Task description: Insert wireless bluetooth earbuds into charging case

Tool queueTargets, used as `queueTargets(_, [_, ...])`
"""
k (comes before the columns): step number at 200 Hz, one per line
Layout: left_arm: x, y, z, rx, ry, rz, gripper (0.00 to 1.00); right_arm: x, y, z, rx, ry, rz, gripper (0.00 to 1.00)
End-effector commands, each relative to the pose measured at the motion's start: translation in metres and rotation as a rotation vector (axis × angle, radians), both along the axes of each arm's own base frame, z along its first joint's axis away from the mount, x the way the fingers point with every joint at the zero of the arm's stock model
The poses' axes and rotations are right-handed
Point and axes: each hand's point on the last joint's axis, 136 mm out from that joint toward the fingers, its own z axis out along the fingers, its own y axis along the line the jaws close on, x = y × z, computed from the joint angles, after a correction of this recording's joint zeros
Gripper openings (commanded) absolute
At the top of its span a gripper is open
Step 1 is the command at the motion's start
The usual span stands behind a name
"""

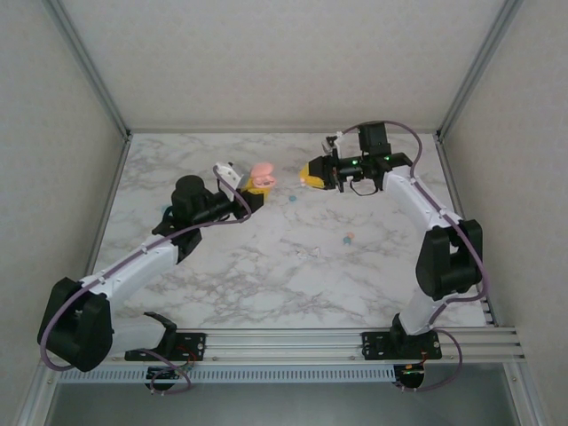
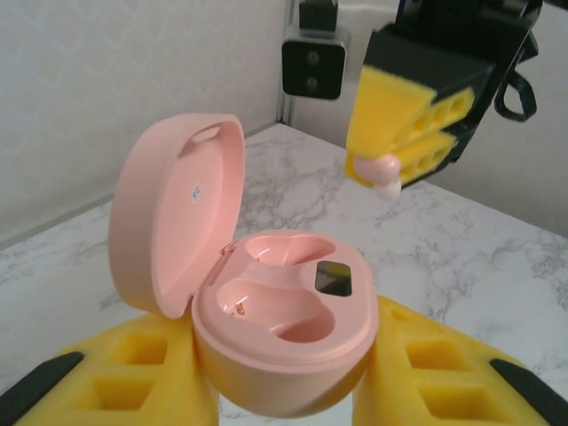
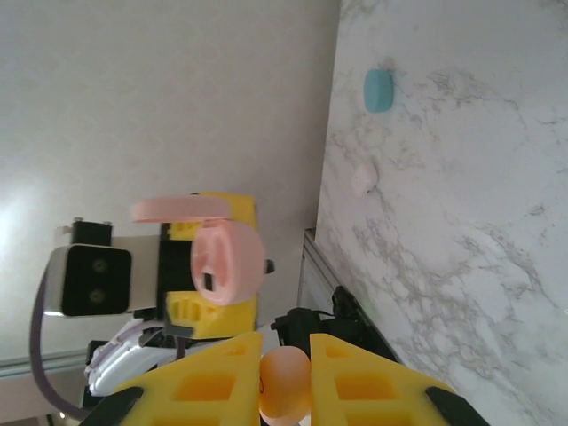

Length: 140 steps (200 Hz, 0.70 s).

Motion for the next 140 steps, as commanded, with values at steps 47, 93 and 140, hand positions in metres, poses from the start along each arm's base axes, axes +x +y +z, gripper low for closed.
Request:
queueTargets(47, [-0.015, -0.029, 0.027, 0.002, -0.156, -0.101, 0.15, -0.028, 0.005, 0.042, 0.006, -0.234, 0.02, 0.18])
queueTargets(93, [-0.025, -0.042, 0.035, 0.009, -0.184, -0.17, 0.15, -0.046, 0.023, 0.05, 0.012, -0.334, 0.093, 0.18])
queueTargets(140, [-0.029, -0.046, 0.04, -0.009, -0.178, -0.198, 0.15, -0.049, 0.023, 0.06, 0.025, -0.392, 0.076, 0.18])
